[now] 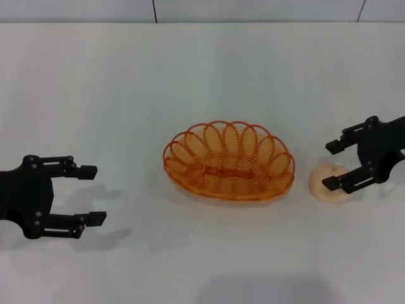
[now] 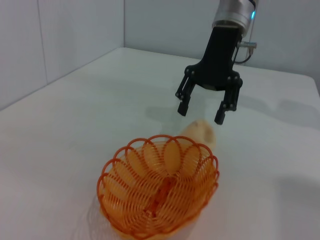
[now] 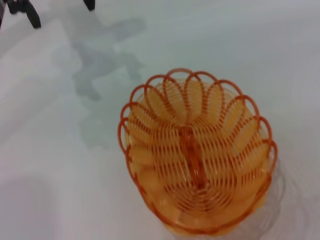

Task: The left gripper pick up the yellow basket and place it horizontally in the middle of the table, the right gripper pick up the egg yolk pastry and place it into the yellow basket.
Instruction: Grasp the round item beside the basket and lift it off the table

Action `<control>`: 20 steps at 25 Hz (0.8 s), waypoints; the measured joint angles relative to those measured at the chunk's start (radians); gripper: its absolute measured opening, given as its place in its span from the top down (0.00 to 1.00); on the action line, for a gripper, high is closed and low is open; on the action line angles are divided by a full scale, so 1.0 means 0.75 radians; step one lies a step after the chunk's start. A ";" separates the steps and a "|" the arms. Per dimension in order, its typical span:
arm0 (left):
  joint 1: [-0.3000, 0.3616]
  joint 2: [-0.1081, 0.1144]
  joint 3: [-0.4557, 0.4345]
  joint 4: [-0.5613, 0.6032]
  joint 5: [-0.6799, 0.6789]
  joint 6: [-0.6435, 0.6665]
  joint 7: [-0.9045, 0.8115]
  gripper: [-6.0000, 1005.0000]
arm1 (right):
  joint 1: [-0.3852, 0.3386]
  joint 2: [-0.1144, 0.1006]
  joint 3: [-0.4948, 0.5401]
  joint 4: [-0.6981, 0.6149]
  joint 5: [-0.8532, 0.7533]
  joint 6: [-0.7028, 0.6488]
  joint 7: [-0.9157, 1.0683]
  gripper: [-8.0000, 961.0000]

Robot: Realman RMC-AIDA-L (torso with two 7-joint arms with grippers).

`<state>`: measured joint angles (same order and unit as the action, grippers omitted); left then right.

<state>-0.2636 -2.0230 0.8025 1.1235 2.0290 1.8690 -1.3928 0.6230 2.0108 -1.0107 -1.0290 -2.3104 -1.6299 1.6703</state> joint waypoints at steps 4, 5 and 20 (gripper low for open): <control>-0.009 -0.004 0.010 0.003 0.002 0.001 0.000 0.22 | 0.002 -0.001 -0.074 0.031 -0.001 0.067 0.023 0.21; -0.011 -0.005 0.016 0.003 0.003 0.002 0.000 0.22 | 0.002 -0.002 -0.082 0.038 -0.005 0.076 0.023 0.21; 0.001 -0.033 0.031 0.026 0.003 0.016 0.019 0.22 | 0.017 -0.003 -0.087 0.077 -0.092 0.156 0.027 0.33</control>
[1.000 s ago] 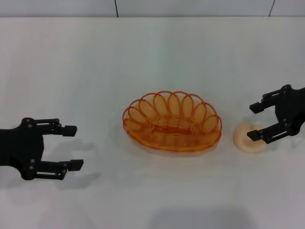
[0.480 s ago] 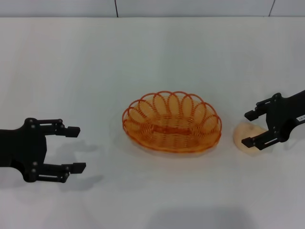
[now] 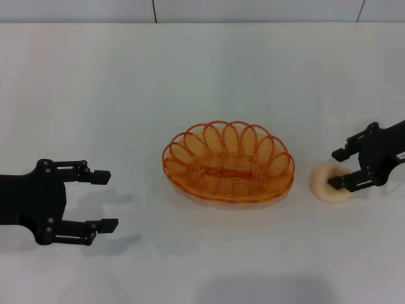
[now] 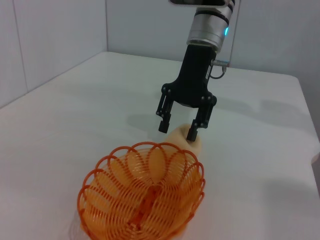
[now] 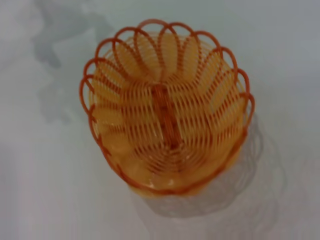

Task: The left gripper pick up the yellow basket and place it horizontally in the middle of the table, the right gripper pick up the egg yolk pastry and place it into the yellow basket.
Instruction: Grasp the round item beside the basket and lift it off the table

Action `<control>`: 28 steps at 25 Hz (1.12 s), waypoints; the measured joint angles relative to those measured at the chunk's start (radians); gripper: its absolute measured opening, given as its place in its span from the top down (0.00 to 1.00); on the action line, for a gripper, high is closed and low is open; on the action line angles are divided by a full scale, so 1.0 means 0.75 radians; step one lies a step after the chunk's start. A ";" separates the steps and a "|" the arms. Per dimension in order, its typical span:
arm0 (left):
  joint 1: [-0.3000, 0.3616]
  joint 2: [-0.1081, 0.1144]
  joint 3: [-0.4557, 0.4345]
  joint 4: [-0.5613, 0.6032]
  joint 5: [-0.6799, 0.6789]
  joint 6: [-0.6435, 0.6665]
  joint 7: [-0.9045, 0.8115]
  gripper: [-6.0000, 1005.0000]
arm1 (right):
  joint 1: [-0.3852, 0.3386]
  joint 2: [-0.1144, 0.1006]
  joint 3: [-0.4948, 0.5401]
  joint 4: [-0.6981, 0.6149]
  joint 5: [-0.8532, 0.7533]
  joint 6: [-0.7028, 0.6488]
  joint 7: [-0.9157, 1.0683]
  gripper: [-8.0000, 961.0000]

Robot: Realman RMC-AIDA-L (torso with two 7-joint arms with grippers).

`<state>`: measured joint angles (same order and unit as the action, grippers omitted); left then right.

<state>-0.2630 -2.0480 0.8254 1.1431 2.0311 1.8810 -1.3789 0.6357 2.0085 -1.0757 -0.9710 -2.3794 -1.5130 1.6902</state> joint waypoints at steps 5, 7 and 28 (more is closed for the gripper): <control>0.001 -0.002 0.000 0.000 0.000 -0.003 0.000 0.22 | 0.003 0.002 -0.019 0.002 -0.019 0.008 -0.007 0.46; -0.003 -0.003 0.000 0.000 0.000 -0.004 0.001 0.22 | 0.006 -0.001 -0.020 0.002 -0.018 0.003 -0.007 0.51; 0.001 -0.004 0.000 -0.001 0.000 -0.005 0.002 0.22 | 0.063 -0.018 -0.003 -0.224 0.002 -0.158 0.105 0.94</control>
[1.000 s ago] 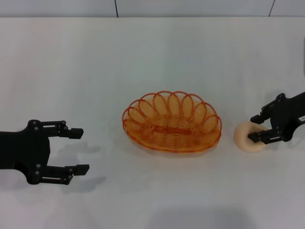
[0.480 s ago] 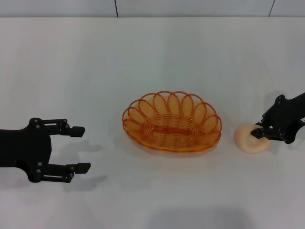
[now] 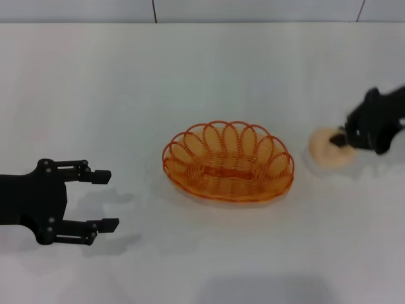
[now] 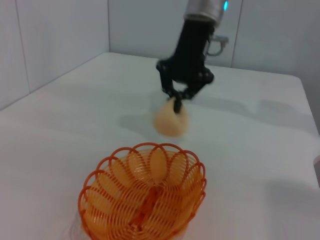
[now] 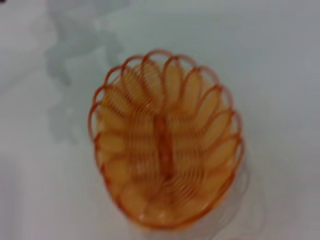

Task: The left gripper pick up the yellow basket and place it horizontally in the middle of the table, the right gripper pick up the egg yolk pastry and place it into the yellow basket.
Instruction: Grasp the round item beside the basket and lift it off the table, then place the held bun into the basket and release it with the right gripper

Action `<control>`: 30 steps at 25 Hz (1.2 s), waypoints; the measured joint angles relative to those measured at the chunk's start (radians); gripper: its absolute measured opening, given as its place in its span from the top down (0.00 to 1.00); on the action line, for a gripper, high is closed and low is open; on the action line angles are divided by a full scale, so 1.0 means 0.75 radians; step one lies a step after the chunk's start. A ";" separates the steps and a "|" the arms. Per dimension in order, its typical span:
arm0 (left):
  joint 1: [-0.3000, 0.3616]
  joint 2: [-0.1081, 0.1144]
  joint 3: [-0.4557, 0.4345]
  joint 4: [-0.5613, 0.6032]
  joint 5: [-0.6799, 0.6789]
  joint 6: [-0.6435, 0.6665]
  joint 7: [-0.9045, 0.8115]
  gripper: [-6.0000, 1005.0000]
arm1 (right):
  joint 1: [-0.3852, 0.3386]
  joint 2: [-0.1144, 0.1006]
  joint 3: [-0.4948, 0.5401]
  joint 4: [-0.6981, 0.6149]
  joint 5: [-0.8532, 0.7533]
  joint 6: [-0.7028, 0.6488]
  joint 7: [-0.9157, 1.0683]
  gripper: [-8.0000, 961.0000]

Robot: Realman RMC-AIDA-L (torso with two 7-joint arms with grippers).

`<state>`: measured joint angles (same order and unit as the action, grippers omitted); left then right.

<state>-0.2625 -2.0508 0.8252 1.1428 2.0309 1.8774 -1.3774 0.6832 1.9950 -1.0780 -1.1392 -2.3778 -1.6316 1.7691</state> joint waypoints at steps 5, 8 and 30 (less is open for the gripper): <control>0.002 0.000 0.000 0.000 0.005 0.007 0.000 0.22 | 0.095 0.024 -0.046 -0.032 0.006 -0.062 0.075 0.95; 0.003 -0.001 0.000 0.000 0.016 0.008 0.004 0.22 | 0.124 0.032 -0.150 -0.019 0.042 -0.031 0.130 0.95; 0.036 0.001 -0.008 0.002 0.019 -0.003 0.032 0.22 | 0.161 0.040 -0.461 0.173 0.374 0.302 0.220 0.86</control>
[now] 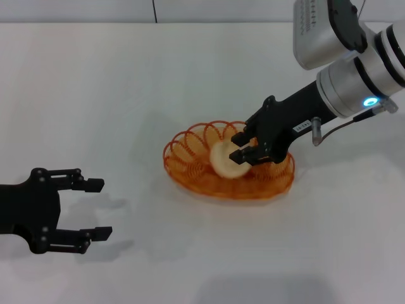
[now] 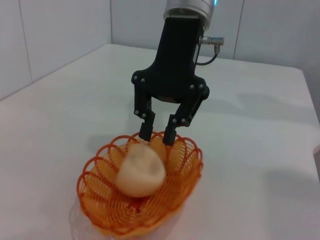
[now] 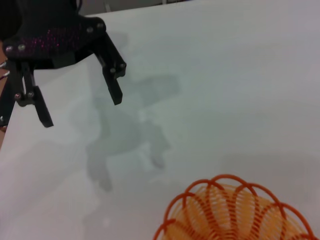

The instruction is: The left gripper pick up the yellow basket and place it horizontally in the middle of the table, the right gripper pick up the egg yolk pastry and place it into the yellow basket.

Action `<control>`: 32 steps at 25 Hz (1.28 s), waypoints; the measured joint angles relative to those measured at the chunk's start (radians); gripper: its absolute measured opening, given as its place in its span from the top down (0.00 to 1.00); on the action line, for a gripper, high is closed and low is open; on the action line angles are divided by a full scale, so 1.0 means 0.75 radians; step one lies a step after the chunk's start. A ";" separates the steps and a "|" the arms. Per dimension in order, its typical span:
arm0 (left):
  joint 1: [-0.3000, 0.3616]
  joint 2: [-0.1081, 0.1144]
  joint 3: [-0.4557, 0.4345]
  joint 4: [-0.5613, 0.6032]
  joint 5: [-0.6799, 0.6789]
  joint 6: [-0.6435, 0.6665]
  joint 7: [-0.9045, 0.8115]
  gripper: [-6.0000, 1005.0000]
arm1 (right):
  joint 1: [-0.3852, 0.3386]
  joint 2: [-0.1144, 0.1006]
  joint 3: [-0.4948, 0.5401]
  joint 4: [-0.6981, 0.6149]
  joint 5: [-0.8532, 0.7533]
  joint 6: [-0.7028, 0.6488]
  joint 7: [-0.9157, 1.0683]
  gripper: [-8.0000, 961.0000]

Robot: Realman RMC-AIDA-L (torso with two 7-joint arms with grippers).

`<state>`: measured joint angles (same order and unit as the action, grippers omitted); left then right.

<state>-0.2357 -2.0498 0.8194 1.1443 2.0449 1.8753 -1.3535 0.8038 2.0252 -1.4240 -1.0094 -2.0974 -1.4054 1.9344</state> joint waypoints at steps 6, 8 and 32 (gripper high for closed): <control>0.005 0.004 -0.004 -0.004 0.000 -0.001 0.003 0.22 | -0.024 -0.003 -0.004 -0.014 0.012 0.001 -0.009 0.69; 0.008 0.008 -0.018 -0.009 0.000 -0.003 0.005 0.23 | -0.048 -0.008 0.004 -0.018 0.018 -0.009 -0.031 0.63; -0.160 0.094 -0.095 -0.321 0.012 -0.042 0.084 0.23 | -0.361 -0.092 0.427 0.125 0.186 -0.380 -0.484 0.24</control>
<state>-0.3558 -1.9795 0.7479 0.9038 2.0539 1.8439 -1.2906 0.5329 1.9565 -1.1038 -0.9158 -1.9576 -1.6901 1.5713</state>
